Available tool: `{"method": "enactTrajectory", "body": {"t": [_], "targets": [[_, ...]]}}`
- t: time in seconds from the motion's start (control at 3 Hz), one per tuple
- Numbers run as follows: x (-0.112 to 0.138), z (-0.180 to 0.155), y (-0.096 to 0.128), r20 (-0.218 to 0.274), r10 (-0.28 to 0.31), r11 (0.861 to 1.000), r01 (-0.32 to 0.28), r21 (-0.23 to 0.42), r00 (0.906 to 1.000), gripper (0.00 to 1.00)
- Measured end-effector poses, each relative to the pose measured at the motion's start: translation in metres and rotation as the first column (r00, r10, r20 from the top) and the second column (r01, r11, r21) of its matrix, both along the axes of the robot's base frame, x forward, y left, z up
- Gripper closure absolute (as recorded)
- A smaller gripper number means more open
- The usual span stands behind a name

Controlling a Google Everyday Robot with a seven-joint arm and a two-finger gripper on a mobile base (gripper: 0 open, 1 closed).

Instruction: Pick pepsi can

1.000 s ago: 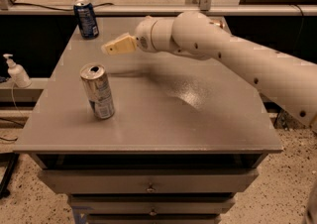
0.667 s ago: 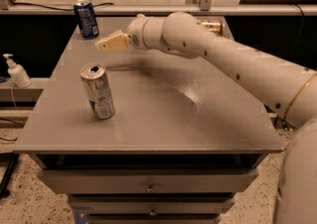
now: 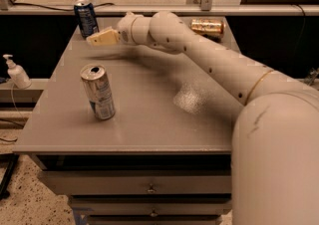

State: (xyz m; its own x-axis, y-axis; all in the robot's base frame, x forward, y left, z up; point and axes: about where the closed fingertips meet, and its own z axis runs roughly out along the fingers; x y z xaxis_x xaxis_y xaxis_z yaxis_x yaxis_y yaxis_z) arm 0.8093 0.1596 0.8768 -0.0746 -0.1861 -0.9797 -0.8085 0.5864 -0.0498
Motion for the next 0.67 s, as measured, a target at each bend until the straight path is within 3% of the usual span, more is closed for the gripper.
{"method": "enactTrajectory", "body": {"t": [0.67], "targets": [[0.048,0.01,0.046,0.009,0.036,0.998,-0.036,0.043,0.9993,0.0]]}}
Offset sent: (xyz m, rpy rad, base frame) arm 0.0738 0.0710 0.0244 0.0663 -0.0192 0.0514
